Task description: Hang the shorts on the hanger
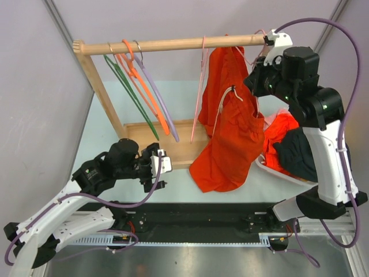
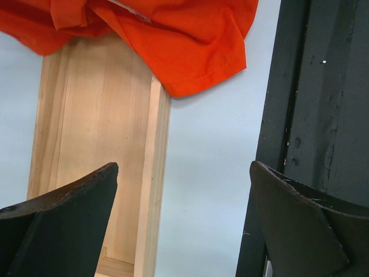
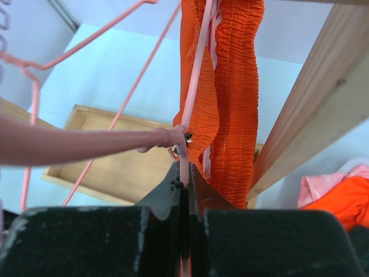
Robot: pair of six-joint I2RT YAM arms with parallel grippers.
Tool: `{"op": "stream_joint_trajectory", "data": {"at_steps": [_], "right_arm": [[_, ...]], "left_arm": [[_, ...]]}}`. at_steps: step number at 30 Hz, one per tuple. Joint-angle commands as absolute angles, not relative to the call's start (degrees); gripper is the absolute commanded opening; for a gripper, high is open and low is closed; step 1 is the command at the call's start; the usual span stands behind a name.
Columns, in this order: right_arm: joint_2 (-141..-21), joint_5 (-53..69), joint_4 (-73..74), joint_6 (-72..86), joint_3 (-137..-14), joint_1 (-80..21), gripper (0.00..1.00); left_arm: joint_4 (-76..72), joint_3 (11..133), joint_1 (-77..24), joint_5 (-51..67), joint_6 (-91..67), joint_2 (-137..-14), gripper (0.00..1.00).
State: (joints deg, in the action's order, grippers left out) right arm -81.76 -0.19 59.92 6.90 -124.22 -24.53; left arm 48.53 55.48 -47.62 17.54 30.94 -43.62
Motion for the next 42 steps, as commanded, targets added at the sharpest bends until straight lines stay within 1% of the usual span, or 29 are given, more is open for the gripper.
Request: {"op": "stream_joint_trajectory", "data": {"at_steps": [1, 5, 10, 11, 12, 14, 16, 17, 21, 22, 23, 24, 25, 26, 27, 28, 30, 31, 34, 38, 39, 41, 42], "right_arm": [[-83.75, -4.74, 53.44, 7.73, -126.65, -24.61, 0.0], [-85.95, -5.36, 52.91, 8.61, -127.44, -24.61, 0.0], [-86.57, -5.19, 51.95, 8.7, -123.32, -24.61, 0.0], [-86.22, -4.84, 51.86, 8.18, -122.79, -24.52, 0.1], [-85.87, -4.49, 51.68, 8.09, -121.57, -24.52, 0.18], [-84.12, -3.87, 50.81, 8.0, -120.24, -24.61, 0.29], [-82.19, -3.78, 48.97, 7.82, -116.74, -24.61, 0.33], [-80.18, -3.61, 48.26, 7.47, -115.24, -24.61, 0.39], [-75.08, -3.6, 46.15, 6.51, -109.61, -24.52, 0.5], [-74.28, -3.43, 45.97, 6.42, -107.95, -24.43, 0.56], [-73.22, -2.82, 45.88, 6.07, -107.15, -24.35, 0.6], [-71.47, -0.9, 45.79, 5.89, -106.18, -23.91, 0.63], [-70.41, -0.01, 45.7, 5.98, -105.39, -23.47, 0.7], [-69.44, 2.78, 45.7, 5.98, -103.47, -23.12, 0.74], [-68.56, 6.81, 45.79, 5.89, -102.66, -22.59, 0.79], [-66.38, 8.6, 45.97, 5.54, -101.79, -21.63, 0.87], [-64.35, 12.28, 46.23, 5.36, -99.67, -20.31, 0.91], [-62.42, 13.35, 46.58, 5.27, -98.8, -18.82, 0.95], [-58.37, 17.57, 46.85, 5.71, -94.58, -16.27, 0.97], [-48.72, 21.53, 45.88, 7.73, -86.76, -10.57, 0.99], [-47.65, 21.62, 47.53, 8.17, -85.97, -9.59, 0.99], [-46.15, 20.92, 49.82, 8.87, -84.82, -7.22, 1.0], [-44.58, 19.26, 51.92, 9.31, -84.47, -5.03, 1.0]], "left_arm": [[47.63, 55.46, -47.64, 16.88, 30.24, -42.8, 1.0], [47.99, 55.2, -47.64, 16.61, 29.44, -42.01, 1.0], [47.03, 53.88, -47.64, 13.81, 27.69, -40.78, 1.0], [46.41, 53.7, -47.46, 12.32, 25.77, -40.78, 1.0], [45.88, 53.96, -45.81, 12.65, 24.8, -40.87, 1.0], [45.09, 54.93, -42.82, 14.49, 21.73, -41.74, 1.0], [44.83, 56.51, -38.86, 17.83, 19.52, -42.45, 1.0], [44.74, 56.86, -37.63, 18.89, 17.51, -42.19, 0.99], [44.12, 57.22, -30.43, 24.16, 13.54, -40.26, 1.0], [44.12, 57.22, -29.28, 24.78, 12.4, -39.82, 1.0], [43.86, 57.48, -28.05, 25.05, 12.04, -39.12, 1.0], [43.16, 57.74, -24.73, 25.4, 11.52, -38.94, 1.0], [42.63, 58.09, -22.35, 26.79, 10.21, -38.67, 1.0], [42.19, 58.88, -19.8, 27.5, 9.24, -37.89, 1.0], [41.49, 59.23, -15.08, 28.38, 8.62, -37.27, 1.0], [41.31, 59.67, -13.12, 29.08, 8.0, -36.57, 1.0], [42.53, 60.99, -8.03, 29.09, 7.82, -34.38, 1.0], [43.32, 61.43, -6.95, 28.66, 8.08, -33.67, 1.0], [47.45, 63.19, -3.96, 25.93, 10.44, -32.17, 1.0], [50.88, 66.69, -0.18, 21.62, 15.63, -32.34, 1.0], [51.85, 67.32, 3.22, 19.88, 16.25, -32.43, 1.0], [53.34, 69.25, 5.26, 17.33, 17.57, -32.78, 1.0], [54.92, 69.69, 6.49, 13.49, 17.67, -33.04, 1.0]]}}
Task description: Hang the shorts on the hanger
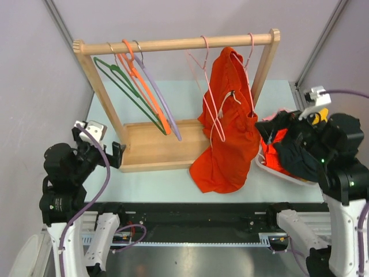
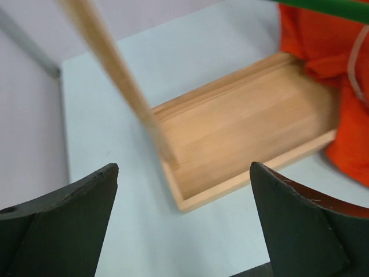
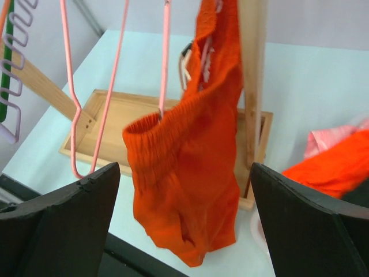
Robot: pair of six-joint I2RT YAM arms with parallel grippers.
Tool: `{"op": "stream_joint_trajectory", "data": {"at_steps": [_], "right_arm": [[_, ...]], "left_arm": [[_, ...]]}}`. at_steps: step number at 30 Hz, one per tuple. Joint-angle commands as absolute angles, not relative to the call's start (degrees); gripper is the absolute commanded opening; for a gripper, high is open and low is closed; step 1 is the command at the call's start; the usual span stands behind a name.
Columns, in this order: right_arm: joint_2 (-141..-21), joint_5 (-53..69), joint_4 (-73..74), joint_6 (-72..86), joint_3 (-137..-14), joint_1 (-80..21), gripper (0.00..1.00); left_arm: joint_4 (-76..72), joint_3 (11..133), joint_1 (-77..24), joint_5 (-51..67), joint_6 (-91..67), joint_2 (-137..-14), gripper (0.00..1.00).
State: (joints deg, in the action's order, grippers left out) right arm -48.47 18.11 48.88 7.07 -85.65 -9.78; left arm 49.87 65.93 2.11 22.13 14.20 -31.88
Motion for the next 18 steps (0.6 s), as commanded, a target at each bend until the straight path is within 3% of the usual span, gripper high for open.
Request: {"op": "stream_joint_trajectory", "data": {"at_steps": [1, 7, 18], "right_arm": [[-43.78, 18.2, 52.9, 9.49, -83.77, -3.88, 1.0], [-37.89, 13.54, 56.6, 9.75, -81.48, 2.17, 1.0], [-37.18, 13.78, 60.03, 15.98, -75.41, 9.13, 1.0]], "left_arm": [[55.8, 69.96, 6.68, 10.92, 17.58, -33.22, 1.0], [60.46, 68.3, 6.68, -3.06, 15.04, -31.99, 1.0], [60.47, 67.06, 8.96, -2.9, 10.46, -30.41, 1.0]]}}
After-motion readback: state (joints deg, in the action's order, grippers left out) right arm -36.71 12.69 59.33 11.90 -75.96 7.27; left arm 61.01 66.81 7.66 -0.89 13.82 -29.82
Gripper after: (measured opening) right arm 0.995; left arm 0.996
